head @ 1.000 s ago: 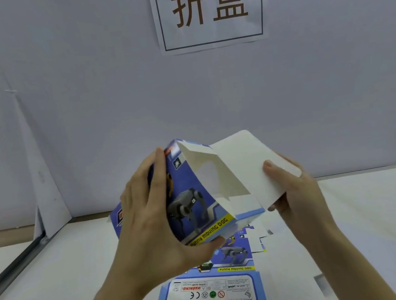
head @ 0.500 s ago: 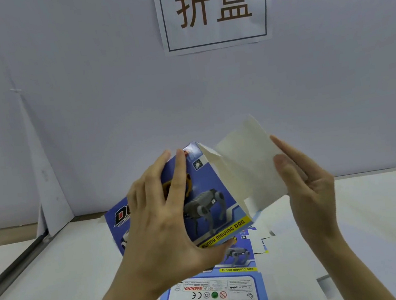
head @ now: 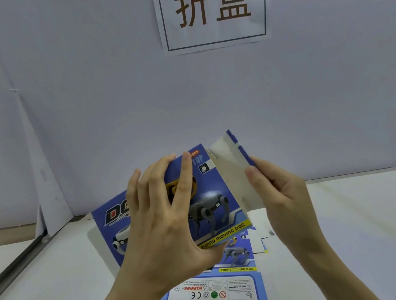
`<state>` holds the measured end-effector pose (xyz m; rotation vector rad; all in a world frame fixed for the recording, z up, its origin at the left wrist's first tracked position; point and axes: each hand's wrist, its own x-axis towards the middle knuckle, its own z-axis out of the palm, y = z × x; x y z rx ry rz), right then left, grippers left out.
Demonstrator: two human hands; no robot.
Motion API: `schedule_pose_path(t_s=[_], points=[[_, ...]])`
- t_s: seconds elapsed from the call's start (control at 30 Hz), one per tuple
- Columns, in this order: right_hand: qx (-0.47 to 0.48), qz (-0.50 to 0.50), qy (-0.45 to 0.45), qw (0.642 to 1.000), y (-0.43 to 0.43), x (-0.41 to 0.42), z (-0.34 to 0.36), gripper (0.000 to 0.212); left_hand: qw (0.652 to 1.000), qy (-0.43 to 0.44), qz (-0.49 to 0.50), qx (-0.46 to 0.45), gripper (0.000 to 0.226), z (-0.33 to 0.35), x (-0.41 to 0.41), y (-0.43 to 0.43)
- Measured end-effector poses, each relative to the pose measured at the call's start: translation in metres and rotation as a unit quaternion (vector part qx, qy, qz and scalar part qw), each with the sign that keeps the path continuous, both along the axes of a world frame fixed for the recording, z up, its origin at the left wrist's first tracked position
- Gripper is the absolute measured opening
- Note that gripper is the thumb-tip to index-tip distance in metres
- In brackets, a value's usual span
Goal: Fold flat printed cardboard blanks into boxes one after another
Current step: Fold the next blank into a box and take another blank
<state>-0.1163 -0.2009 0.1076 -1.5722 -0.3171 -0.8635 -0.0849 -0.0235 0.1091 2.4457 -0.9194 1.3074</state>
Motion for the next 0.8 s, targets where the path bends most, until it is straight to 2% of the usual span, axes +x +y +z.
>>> schedule_pose_path(t_s=[0.1,0.2,0.33,0.53,0.67,0.8], points=[[0.006,0.074,0.021,0.997,0.013,-0.003,0.0,0.032,1.0,-0.004,0.014,-0.001,0.116,-0.002,0.002,-0.005],[0.015,0.103,0.041,0.994,0.021,-0.005,0.001,0.037,1.0,-0.006,0.018,-0.003,0.115,-0.003,0.002,-0.005],[0.022,0.121,0.049,0.991,0.021,-0.007,0.001,0.027,1.0,-0.013,0.012,-0.015,0.112,-0.005,0.0,-0.005],[-0.055,0.118,0.041,0.991,0.013,-0.011,0.005,0.04,1.0,-0.01,-0.005,0.0,0.116,-0.002,-0.002,-0.004],[-0.086,0.104,0.015,0.991,0.02,-0.012,0.002,0.05,0.999,-0.026,-0.009,-0.016,0.111,0.001,-0.006,-0.005],[-0.173,0.021,-0.017,0.985,0.025,-0.012,-0.001,0.051,0.999,-0.016,-0.017,-0.036,0.109,-0.002,-0.009,-0.006]])
